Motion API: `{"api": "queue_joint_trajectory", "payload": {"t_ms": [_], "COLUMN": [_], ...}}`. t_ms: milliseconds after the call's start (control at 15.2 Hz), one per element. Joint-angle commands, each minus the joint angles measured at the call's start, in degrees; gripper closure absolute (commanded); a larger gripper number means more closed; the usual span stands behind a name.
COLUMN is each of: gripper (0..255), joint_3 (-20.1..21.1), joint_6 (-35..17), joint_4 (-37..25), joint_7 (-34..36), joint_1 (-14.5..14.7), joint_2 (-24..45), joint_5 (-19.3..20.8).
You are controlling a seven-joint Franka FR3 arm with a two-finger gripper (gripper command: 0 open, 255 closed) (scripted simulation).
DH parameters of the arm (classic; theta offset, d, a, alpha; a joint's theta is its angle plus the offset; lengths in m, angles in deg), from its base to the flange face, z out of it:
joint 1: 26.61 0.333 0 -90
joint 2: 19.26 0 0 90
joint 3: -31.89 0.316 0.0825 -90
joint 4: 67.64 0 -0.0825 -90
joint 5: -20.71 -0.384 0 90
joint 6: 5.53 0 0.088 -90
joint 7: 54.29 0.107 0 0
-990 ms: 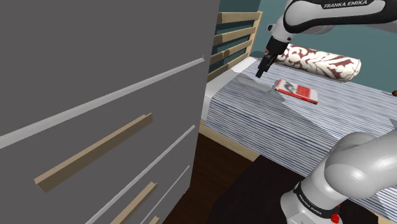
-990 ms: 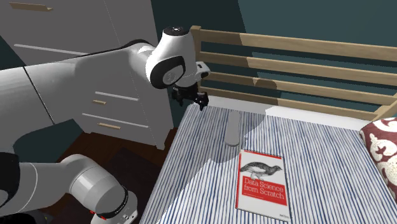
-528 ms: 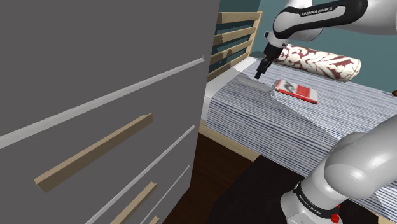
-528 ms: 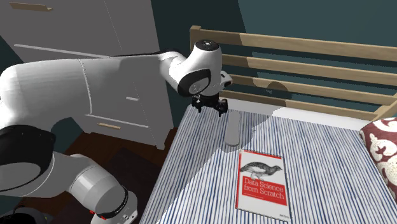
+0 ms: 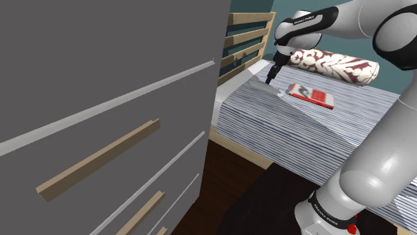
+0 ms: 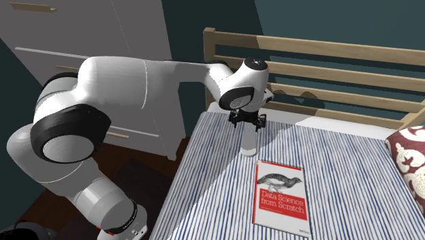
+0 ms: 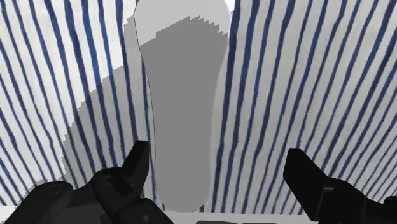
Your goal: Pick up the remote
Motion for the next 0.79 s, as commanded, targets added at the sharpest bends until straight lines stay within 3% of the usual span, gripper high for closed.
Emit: {"api": "queue_joint_trajectory", "payload": {"t_ms": [0, 660, 726], "gripper": [0, 0, 255], "joint_3": [-0.68, -0.17, -0.17], "joint_6": [-0.13, -5.27, -5.30], "joint_4": [-3.66, -0.78, -0.70], "joint_7": [-3.60, -5.59, -5.54], "joint_1": [-1.28, -1.96, -1.93], "joint_2": [4.91, 7.73, 7.67], "joint_5": [-3.18, -5.42, -5.39]}}
